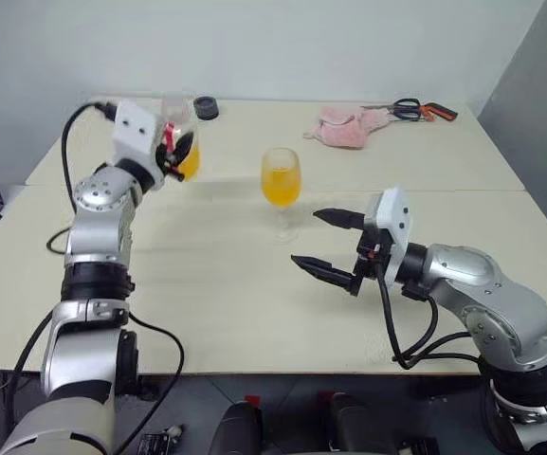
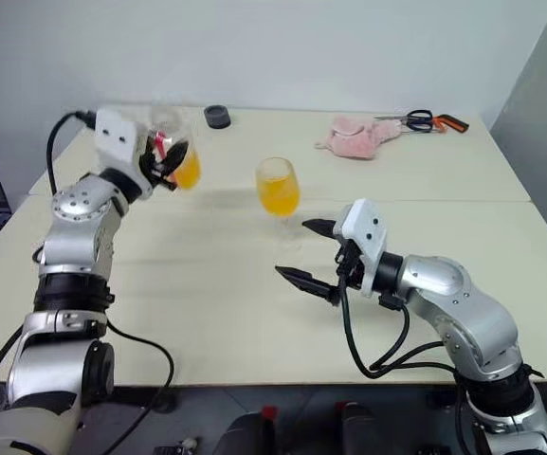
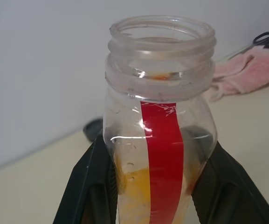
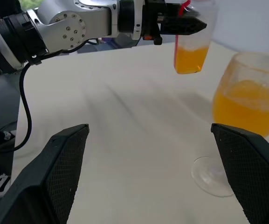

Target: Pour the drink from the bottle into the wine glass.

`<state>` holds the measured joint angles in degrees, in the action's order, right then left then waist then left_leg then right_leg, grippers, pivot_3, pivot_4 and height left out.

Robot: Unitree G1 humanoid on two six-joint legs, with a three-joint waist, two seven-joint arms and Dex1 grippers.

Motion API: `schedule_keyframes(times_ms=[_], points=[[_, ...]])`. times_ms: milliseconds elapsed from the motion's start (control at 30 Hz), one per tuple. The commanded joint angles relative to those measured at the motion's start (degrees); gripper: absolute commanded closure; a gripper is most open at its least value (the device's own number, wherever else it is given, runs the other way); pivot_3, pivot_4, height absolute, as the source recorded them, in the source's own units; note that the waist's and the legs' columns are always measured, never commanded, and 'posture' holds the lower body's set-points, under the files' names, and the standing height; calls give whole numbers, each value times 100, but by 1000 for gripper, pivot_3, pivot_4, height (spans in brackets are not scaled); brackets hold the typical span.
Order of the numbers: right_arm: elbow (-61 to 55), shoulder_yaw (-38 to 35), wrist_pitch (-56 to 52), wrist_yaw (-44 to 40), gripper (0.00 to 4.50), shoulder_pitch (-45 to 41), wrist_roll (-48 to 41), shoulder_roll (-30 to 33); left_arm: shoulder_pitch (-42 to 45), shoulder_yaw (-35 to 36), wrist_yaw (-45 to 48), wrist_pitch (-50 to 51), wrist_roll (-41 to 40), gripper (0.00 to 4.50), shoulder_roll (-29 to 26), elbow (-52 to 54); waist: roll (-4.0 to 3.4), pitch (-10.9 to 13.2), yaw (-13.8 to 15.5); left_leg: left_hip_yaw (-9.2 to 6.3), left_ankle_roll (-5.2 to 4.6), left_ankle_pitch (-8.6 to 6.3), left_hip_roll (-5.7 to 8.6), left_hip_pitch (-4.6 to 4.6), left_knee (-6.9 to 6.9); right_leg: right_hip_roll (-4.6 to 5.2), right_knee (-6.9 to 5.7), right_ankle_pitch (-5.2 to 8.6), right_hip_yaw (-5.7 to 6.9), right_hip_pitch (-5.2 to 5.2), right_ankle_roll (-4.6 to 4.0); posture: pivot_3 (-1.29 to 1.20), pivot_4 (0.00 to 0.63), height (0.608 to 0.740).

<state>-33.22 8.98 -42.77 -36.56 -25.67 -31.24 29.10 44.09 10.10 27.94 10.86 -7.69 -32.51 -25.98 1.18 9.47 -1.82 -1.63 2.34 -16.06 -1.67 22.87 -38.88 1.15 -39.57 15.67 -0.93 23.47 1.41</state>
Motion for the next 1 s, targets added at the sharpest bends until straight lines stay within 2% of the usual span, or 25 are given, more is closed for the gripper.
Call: schedule_keyframes(times_ms=[33,200,400,733,1000], points=[[23,151,-139,60,0,-225,136,27,-194,527,-105,453,-474,2866,-92,552,2,-1,3,-1,0,0,0,-2,-2,0,-3,0,0,-2,0,0,150,740],[168,259,-149,92,0,-348,264,-55,-534,881,-272,838,-770,2866,-38,728,3,-2,21,-6,0,0,1,-3,-5,1,-7,0,3,-4,0,0,150,740],[199,352,-218,98,0,-510,343,-162,-759,1205,-295,970,-1117,2866,-33,451,3,-2,13,-6,0,0,0,-4,-4,1,-7,0,3,-4,0,0,150,740],[242,393,-302,66,0,-602,367,-270,-761,831,-54,526,-724,2866,-250,-248,5,-3,14,-5,0,0,0,-7,-3,1,-7,0,3,-4,0,0,150,740],[225,364,-355,74,0,-576,348,-276,-748,826,0,177,-729,300,-232,-366,5,-3,15,-5,0,0,0,-7,-2,0,-7,0,4,-5,0,0,150,740]])
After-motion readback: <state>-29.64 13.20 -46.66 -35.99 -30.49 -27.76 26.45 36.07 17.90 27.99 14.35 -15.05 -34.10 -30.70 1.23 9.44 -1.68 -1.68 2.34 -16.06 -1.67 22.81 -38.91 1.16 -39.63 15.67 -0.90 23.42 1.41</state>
